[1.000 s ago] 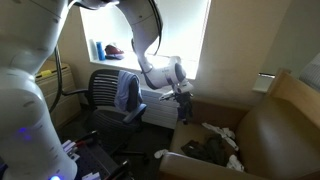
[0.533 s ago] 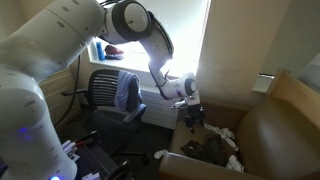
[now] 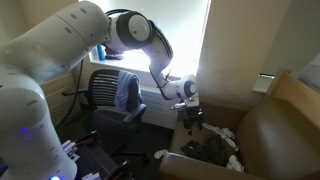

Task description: Hang the t-shirt on the backrest of the chair

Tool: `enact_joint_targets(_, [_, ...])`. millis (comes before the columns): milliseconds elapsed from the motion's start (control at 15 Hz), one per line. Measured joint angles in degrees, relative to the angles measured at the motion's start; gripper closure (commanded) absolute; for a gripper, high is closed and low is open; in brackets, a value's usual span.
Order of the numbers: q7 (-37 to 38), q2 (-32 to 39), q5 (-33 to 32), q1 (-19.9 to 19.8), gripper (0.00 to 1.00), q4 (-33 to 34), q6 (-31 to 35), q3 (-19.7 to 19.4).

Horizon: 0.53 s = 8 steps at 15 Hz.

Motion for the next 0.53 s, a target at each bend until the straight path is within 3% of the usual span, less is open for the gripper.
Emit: enact_joint_targets(533, [-2.4,19.1,7.7,-0.9,0.0,20.0,-9.5,1.8])
